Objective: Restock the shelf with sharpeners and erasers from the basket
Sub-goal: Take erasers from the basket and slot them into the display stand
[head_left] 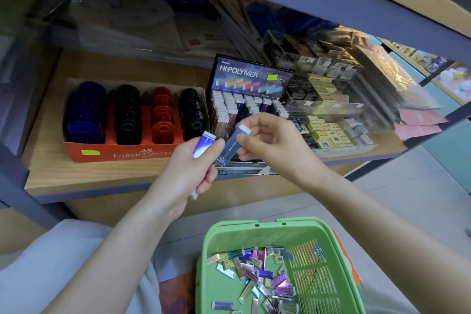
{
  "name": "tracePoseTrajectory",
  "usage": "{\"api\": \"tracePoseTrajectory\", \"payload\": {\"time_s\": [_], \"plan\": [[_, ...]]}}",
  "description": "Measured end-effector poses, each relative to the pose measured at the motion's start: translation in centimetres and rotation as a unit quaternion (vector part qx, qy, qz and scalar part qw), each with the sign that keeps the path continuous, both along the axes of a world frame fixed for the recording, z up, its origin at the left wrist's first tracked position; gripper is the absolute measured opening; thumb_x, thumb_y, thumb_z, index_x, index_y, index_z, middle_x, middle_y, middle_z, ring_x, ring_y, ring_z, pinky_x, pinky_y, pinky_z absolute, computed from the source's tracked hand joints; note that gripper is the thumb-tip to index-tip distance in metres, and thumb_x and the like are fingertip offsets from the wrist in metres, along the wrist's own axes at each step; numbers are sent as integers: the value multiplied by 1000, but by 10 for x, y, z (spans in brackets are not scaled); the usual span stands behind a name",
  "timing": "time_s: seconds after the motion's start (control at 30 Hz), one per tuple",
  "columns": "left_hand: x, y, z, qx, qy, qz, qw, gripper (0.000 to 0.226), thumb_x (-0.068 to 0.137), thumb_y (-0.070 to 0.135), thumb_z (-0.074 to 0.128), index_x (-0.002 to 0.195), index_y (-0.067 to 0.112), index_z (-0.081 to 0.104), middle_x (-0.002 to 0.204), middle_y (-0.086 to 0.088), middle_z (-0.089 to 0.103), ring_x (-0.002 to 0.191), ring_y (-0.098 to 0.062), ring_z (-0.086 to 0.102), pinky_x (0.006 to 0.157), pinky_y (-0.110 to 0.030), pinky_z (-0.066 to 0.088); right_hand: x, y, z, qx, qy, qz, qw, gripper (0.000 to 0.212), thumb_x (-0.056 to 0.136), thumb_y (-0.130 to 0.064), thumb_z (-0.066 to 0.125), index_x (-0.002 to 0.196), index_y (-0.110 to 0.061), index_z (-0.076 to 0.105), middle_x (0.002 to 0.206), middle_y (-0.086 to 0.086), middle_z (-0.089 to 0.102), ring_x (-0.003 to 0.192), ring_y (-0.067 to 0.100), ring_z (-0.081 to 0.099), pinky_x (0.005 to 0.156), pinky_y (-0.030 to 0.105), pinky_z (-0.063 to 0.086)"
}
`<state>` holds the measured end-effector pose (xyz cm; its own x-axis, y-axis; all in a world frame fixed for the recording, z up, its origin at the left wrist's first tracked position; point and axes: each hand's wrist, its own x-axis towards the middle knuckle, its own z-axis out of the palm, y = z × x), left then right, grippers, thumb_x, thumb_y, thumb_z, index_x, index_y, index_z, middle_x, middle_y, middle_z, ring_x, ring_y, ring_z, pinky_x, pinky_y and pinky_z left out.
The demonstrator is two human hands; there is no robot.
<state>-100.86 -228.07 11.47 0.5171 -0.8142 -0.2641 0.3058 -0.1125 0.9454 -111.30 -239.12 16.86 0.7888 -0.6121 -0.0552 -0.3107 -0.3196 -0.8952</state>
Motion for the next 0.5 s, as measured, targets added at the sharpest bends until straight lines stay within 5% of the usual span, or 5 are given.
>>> {"api": "tracePoseTrajectory", "payload": {"time_s": [0.2,0.3,0.5], "plan": [[-1,0,1,-6,2,-1,1000,23,97,30,50,89,9,51,46,2,42,35,-10,25,36,-19,20,-21,3,1,6,26,16,999,13,87,-2,62,84,-12,56,76,2,62,69,13,67,66,23,56],[-2,2,8,-19,61,29,998,18,99,24,46,95,7,44,64,-6,52,32,-7,29,32,-17,21,-20,-8,8,-8,-2,-18,1000,3,90,-7,59,90,-8,57,82,9,65,71,13,67,66,20,55],[2,2,8,-11,66,56,996,7,100,9,37,95,8,41,68,-9,55,31,-10,32,31,-15,21,5,-55,5,-168,-42,-143,974,8,89,-11,63,84,-14,57,81,7,64,77,18,68,72,28,58]]}}
